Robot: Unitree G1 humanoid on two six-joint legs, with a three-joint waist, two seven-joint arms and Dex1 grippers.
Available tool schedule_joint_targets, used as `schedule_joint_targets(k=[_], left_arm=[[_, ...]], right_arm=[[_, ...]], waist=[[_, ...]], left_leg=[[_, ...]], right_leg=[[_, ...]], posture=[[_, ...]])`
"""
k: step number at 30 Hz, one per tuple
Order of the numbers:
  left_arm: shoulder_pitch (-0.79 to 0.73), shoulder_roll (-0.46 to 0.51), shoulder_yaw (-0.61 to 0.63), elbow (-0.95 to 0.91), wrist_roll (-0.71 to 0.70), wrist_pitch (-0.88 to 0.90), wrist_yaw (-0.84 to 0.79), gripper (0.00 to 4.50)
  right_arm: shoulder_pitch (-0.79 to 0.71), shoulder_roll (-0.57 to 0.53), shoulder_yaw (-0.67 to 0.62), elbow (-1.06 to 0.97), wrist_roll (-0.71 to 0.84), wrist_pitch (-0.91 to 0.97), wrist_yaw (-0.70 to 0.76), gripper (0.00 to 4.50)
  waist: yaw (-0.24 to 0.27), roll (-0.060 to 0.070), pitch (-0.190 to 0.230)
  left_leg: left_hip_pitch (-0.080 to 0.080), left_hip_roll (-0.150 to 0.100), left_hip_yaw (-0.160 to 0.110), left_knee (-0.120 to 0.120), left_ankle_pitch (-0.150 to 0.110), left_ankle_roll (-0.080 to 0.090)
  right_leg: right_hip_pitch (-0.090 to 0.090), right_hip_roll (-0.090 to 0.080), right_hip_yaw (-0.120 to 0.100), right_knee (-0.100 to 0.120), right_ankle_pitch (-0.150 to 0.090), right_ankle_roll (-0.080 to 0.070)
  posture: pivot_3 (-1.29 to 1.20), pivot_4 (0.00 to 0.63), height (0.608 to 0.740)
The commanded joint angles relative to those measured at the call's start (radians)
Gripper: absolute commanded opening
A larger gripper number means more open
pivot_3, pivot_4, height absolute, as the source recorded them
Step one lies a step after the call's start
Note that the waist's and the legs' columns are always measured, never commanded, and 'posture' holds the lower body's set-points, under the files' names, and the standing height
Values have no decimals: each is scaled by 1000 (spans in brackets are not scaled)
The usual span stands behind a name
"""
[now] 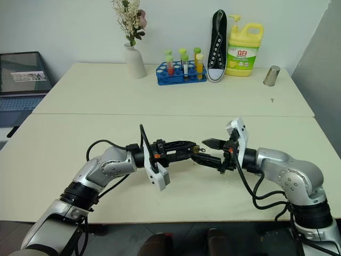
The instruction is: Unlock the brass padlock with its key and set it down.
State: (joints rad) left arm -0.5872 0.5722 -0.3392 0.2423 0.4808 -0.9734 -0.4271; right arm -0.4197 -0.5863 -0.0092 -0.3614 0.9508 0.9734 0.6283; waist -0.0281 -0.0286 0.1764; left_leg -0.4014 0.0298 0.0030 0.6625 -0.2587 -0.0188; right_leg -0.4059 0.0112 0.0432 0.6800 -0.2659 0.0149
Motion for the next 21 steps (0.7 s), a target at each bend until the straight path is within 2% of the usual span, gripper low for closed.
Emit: schedule_joint_targets(k=[1, 6, 12, 18, 21], left_arm=[[-16, -1, 5, -10, -25, -13, 8, 960], [-17, -2, 5, -10, -22, -12, 9, 960], [-15, -1, 4, -9, -23, -16, 9, 960], [-15, 0, 2, -7, -25, -21, 7, 960], [-16, 1, 2, -3, -27, -23, 7, 960]], right_arm=[[-24, 8, -5, -2, -1, 4, 7, 4500], [-30, 15, 5, 2, -11, 10, 17, 4500], [-39, 30, 1, 6, -10, 15, 20, 2484], [-45, 30, 1, 8, -9, 22, 28, 208], [-45, 29, 2, 5, -6, 27, 33, 150]], waist=[[0, 0, 0], [0, 0, 0], [0, 0, 0], [0, 0, 0], [0, 0, 0]], left_leg=[[0, 0, 0, 0, 0, 0], [0, 0, 0, 0, 0, 0], [0, 0, 0, 0, 0, 0], [0, 0, 0, 0, 0, 0], [0, 0, 0, 0, 0, 0]], right_leg=[[0, 0, 0, 0, 0, 0], [0, 0, 0, 0, 0, 0], [0, 0, 0, 0, 0, 0], [0, 0, 0, 0, 0, 0], [0, 0, 0, 0, 0, 0]], posture=[[0, 150, 740], [0, 150, 740], [0, 150, 740], [0, 150, 740], [0, 150, 740]])
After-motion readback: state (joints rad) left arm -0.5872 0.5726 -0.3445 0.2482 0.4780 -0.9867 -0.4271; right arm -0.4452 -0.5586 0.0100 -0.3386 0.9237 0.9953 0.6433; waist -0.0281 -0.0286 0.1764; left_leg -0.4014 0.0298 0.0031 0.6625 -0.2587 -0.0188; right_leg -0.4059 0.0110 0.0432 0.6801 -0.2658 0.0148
